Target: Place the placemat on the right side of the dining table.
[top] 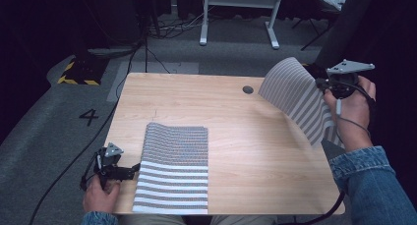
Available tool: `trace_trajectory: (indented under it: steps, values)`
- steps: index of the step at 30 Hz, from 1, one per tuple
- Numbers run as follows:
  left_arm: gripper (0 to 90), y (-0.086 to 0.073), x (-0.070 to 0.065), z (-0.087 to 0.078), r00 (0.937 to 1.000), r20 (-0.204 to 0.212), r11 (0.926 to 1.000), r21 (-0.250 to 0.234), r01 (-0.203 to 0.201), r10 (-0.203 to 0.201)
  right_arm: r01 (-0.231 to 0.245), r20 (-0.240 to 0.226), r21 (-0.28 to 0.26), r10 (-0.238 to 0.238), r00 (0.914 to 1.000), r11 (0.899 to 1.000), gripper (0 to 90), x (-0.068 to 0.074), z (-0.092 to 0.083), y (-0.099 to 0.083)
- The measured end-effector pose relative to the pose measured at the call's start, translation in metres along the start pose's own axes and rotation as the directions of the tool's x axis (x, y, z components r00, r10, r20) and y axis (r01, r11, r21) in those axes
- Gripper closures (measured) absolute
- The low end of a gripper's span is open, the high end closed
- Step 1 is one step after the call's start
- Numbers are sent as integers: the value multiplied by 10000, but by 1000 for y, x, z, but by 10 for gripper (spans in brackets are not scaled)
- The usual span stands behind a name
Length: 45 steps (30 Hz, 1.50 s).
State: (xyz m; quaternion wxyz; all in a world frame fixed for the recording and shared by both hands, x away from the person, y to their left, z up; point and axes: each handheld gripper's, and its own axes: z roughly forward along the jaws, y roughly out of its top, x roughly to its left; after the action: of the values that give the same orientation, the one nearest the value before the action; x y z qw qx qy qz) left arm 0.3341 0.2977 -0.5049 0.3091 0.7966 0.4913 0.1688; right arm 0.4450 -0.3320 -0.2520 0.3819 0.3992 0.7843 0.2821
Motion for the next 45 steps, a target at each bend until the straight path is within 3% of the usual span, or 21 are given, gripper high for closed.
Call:
trace_trajectory:
  steps: [4, 6, 9, 10, 12, 19, 24, 26, 28, 29, 30, 31, 34, 38, 43, 45]
  values:
    - [2, 0, 0, 0, 10000, 40, 10000, -24, 37, -37, 500, 190, 307, -506, 9985, 9983, 889, 10, 9, -8]
    - [2, 0, 0, 0, 10000, 37, 10000, -12, 17, -17, 701, 73, 429, -705, 9975, 9966, 889, 19, 14, -13]
    - [2, 0, 0, 0, 10000, 42, 10000, -22, 38, -38, 927, -349, 472, -911, 9952, 9946, 888, 35, 22, -22]
    - [2, 0, 0, 0, 10000, 36, 10000, -21, 15, -15, 981, -456, 237, -969, 9942, 9949, 887, 41, 24, -25]
    - [2, 0, 0, 0, 10000, 39, 10000, -29, 27, -27, 683, -1055, -44, -683, 9921, 9977, 885, 52, 25, -27]
    - [2, 0, 0, 0, 10000, 13, 10000, -26, 35, -35, 852, -2061, -151, -864, 9747, 9963, 870, 84, 31, -27]
    - [2, 0, 0, 0, 10000, 11, 10000, -25, 34, -34, 573, -2713, -58, -567, 9608, 9983, 855, 101, 39, -32]
    - [2, 0, 0, 0, 10000, 11, 10000, -25, 35, -35, 316, -3107, 124, -262, 9501, 9994, 810, 106, 43, -33]
    - [2, 0, 0, 0, 10000, 11, 10000, -24, 34, -34, -285, -3769, 1062, 667, 9238, 9939, 576, 110, 52, -36]
    - [2, 0, 0, 0, 10000, 9, 10000, -27, 35, -35, -576, -4057, 1268, 1048, 9080, 9902, 542, 113, 54, -37]
    - [2, 0, 0, 0, 10000, 11, 10000, -27, 37, -37, -705, -4210, 1192, 1148, 8998, 9904, 485, 113, 55, -37]
    - [2, 0, 0, 0, 10000, 12, 10000, -28, 38, -38, -820, -4203, 1082, 1203, 8994, 9907, 393, 114, 53, -36]
    - [2, 0, 0, 0, 10000, 12, 10000, -26, 34, -34, -1219, -4205, 640, 1376, 8968, 9905, 348, 111, 47, -33]
    - [2, 0, 0, 0, 10000, 13, 10000, -26, 36, -36, -1714, -3731, 193, 1661, 9128, 9850, 334, 97, 32, -34]
    - [2, 0, 0, 0, 10000, 12, 10000, -26, 36, -36, -2152, -3045, 374, 2162, 9277, 9759, 343, 78, 24, -57]
    - [2, 0, 0, 0, 10000, 10, 10000, -24, 33, -33, -2369, -2847, 579, 2435, 9272, 9698, 356, 71, 26, -72]
